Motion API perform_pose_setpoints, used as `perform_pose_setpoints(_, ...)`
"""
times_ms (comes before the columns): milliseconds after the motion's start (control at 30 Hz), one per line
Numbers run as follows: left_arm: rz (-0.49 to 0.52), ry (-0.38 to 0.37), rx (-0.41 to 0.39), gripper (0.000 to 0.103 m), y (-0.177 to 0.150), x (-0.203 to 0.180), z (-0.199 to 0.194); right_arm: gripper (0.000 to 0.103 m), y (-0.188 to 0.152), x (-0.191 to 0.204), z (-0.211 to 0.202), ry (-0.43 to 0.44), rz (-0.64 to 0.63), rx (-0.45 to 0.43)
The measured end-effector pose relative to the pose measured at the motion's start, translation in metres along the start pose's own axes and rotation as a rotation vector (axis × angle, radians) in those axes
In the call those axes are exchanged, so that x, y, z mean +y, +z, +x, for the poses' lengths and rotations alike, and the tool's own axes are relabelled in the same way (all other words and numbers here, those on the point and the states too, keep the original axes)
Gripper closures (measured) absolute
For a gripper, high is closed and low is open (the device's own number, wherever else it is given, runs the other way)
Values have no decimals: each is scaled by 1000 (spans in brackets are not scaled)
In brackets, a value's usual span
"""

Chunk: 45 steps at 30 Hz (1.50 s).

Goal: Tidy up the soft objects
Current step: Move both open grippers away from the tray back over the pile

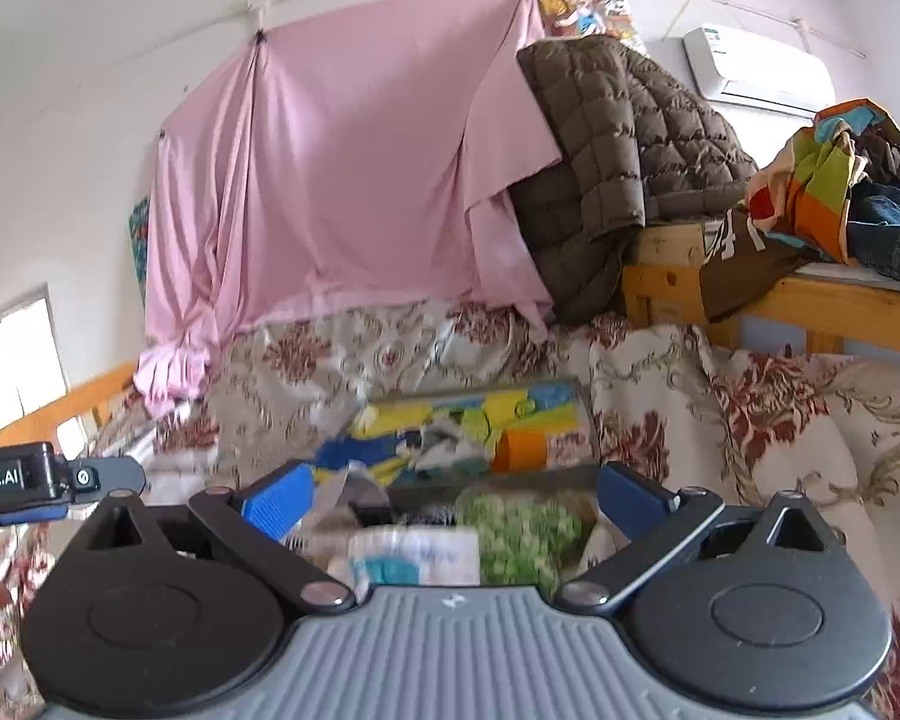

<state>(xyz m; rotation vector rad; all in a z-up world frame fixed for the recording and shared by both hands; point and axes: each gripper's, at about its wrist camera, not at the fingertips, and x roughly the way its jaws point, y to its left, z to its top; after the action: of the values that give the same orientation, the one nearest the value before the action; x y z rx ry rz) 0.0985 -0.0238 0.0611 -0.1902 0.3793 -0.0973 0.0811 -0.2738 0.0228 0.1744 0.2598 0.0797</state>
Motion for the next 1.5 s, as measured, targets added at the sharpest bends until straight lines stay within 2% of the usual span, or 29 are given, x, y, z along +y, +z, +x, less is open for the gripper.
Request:
perform_pose_setpoints(200,46,-6,39,1,-27,10,-8,0,-16,11,-5,-8,-15,104)
perform_pose_setpoints(300,50,-15,67,1,-43,16,-8,0,-24,14,3,-42,-23,192)
perform_pose_setpoints(500,-41,-2,171,1,-71,28,-1,0,-32,10,20,-79,6,324)
perform_pose_setpoints(600,-38,7,229,1,-76,29,5,0,-36,11,24,-90,-4,369)
perform_pose_setpoints(933,-38,-8,318,1,-86,26,18,0,-41,4,38,-121,37,461)
perform_pose_setpoints(1233,-46,14,396,1,-92,24,29,0,-44,5,44,-125,40,494)
perform_pose_setpoints(1400,-73,57,413,1,-94,21,41,0,-44,6,56,-92,43,541)
perform_pose_setpoints(1500,-86,37,438,1,-100,16,56,0,-43,3,65,-81,57,563)
